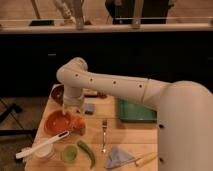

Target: Place apple in table surface

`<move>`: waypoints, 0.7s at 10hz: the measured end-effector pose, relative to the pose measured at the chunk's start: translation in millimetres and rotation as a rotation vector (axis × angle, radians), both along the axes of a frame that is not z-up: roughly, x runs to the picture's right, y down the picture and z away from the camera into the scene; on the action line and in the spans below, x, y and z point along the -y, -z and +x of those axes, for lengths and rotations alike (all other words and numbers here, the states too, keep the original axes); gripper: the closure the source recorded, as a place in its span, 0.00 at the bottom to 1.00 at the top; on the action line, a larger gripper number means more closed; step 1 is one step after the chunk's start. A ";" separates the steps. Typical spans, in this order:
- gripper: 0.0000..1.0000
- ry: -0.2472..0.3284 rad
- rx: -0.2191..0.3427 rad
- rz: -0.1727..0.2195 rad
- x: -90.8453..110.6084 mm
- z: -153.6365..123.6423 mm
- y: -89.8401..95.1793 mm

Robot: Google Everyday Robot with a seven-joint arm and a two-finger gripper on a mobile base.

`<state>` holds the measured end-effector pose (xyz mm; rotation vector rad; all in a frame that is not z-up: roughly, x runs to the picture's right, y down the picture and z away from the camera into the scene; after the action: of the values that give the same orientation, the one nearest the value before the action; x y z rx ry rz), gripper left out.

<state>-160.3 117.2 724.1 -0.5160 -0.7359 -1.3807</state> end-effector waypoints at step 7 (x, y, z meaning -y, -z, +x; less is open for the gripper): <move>0.38 0.008 -0.061 -0.052 -11.3 4.7 -9.7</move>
<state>-155.6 128.5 733.8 -0.6002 -0.7228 -1.3507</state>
